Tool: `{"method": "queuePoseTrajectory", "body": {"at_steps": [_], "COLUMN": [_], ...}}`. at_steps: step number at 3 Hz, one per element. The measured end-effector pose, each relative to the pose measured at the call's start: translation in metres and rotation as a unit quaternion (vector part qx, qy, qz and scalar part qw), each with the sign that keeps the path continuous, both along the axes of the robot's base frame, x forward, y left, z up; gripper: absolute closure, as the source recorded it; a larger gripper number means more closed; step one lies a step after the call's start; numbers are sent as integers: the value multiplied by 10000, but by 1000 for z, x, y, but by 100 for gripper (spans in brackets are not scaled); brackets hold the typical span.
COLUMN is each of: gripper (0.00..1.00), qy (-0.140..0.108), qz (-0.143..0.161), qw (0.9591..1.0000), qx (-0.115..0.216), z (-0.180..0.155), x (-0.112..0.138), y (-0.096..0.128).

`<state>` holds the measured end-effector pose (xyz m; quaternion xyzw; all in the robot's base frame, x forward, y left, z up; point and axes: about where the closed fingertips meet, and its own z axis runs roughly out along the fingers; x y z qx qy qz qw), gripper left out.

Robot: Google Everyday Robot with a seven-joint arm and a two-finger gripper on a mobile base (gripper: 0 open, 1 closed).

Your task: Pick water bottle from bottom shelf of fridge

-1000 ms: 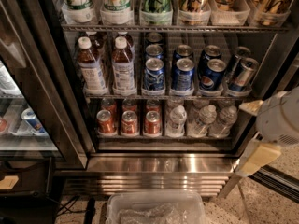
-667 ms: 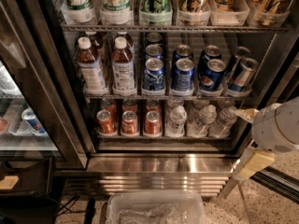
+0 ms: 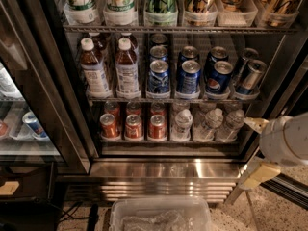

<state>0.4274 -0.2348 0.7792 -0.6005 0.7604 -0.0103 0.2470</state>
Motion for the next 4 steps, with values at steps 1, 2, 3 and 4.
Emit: {"method": "queuePoseTrajectory", "body": {"at_steps": [1,2,3,4], "gripper": [0,0,0,0], "qy": [-329,-745,-1008,-1008], "qz": [-240,-359,-484,-485], "qw": [9989,9953,9894,9894], "qx": [237,498,926,926], "z": [-38,-65,-85,-85], "x": [3,19,34,34], "y": [-9,-16,-17,-17]}}
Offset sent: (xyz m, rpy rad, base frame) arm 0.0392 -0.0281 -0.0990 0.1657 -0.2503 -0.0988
